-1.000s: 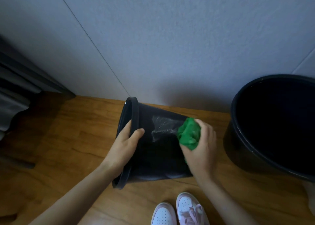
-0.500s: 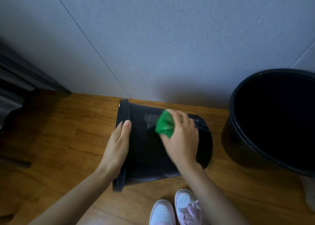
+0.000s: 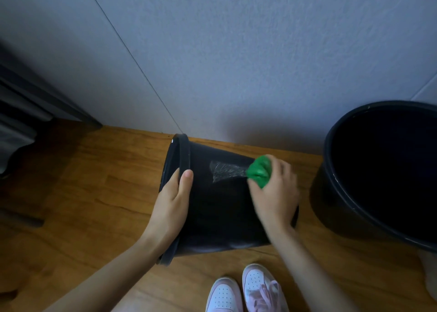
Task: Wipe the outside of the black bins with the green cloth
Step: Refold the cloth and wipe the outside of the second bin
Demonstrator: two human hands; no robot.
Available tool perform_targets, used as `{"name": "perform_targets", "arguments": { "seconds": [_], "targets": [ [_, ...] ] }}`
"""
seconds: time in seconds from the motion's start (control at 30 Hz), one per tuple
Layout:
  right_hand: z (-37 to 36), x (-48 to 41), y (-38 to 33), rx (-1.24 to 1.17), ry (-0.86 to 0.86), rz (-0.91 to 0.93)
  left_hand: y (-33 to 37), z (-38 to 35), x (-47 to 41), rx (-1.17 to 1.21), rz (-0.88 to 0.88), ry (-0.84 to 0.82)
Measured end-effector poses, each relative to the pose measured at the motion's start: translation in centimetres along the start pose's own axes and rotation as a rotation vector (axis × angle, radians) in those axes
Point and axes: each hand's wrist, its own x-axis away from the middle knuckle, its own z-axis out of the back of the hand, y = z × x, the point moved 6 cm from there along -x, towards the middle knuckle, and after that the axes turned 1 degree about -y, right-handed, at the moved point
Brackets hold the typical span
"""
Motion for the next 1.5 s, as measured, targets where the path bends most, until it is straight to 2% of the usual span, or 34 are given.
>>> {"name": "perform_targets", "arguments": {
  "seconds": [0.17, 0.3, 0.37, 0.53, 0.7, 0.8, 1.07, 1.23, 1.33, 1.5],
  "targets": [
    [-0.8, 3.8, -8.4, -0.103, -0.065, 0.287, 0.1, 0.1, 0.1, -0.053, -0.018, 0.030],
    [-0.7, 2.0, -7.8, -0.093, -0.079, 0.338, 0.4, -0.1, -0.1, -0.068, -0.042, 0.021],
    [-1.0, -0.1, -5.3, -0.037, -0.114, 0.237, -0.3, -0.2, -0.1, -0.055, -0.016, -0.015],
    [-0.8, -5.6, 4.3, 0.119, -0.174, -0.173, -0.9, -0.3, -0.1, -0.067, 0.038, -0.069],
    [-1.2, -7.3, 7.0, 0.115, -0.218, -0.342, -0.2, -0.6, -0.4, -0.046, 0.026, -0.076],
    [-0.8, -5.8, 5.0, 0.122, -0.184, -0.248, -0.5, -0.3, -0.3, -0.077, 0.041, -0.068],
    [0.1, 1.4, -8.7, -0.090, -0.155, 0.242, 0.9, -0.9, -0.1, -0.102, -0.055, -0.030],
    [-0.4, -0.1, -9.2, -0.095, -0.167, 0.277, 1.5, -0.9, -0.4, -0.093, -0.076, -0.028],
    [-1.3, -3.3, -6.4, -0.002, -0.200, 0.156, 1.4, -0.8, -0.1, -0.093, -0.100, -0.049],
    [-1.1, -7.0, 5.2, 0.153, -0.259, -0.259, 1.9, -1.2, 0.2, -0.134, -0.168, -0.105]
  ]
}}
